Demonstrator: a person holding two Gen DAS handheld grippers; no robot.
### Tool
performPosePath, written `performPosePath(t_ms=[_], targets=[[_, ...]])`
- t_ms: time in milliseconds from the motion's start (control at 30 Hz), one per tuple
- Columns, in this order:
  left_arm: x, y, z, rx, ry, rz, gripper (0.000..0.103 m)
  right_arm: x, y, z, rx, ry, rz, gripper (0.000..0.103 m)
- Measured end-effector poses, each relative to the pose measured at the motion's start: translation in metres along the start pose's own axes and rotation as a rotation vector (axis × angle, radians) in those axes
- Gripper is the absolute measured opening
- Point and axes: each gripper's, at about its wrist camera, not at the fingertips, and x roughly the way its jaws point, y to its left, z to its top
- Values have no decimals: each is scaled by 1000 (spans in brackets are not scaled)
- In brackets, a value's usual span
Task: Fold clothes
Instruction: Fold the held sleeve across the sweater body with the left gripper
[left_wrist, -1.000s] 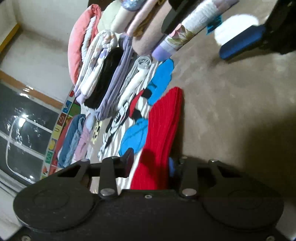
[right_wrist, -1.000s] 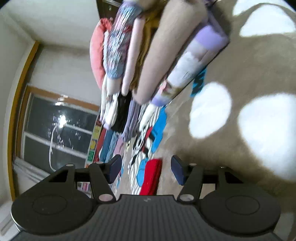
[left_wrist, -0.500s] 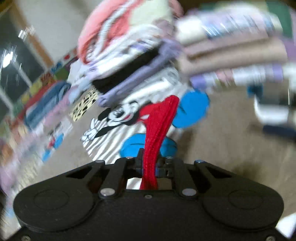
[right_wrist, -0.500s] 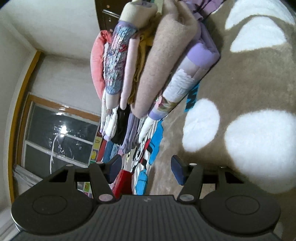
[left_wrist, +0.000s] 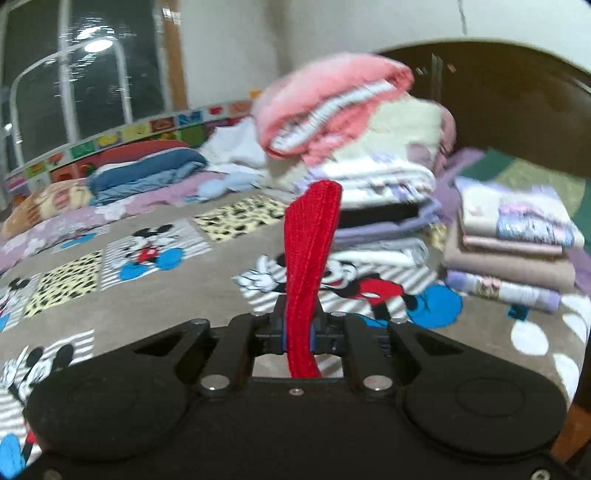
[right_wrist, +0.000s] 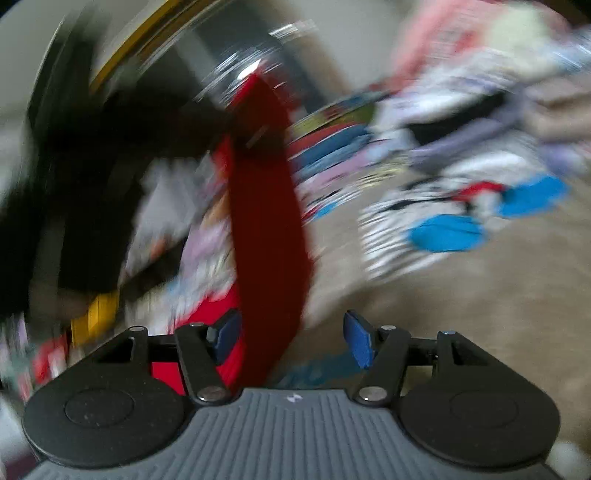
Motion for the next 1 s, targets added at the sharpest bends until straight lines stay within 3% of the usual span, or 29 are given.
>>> performPosePath(t_ms=[67, 133, 633, 1000], targets=[[-13, 14, -5, -33, -23, 21, 9, 14, 30, -8, -152, 72, -20, 61], [-24, 27, -11, -66, -39, 45, 9, 24, 41, -17, -213, 120, -43, 58], [-78, 130, -78, -346, -41, 169, 9, 28, 68, -39, -382, 155, -111, 57], [-94, 174, -139, -487, -21, 192, 9, 21, 78, -45, -453, 163, -111, 57]])
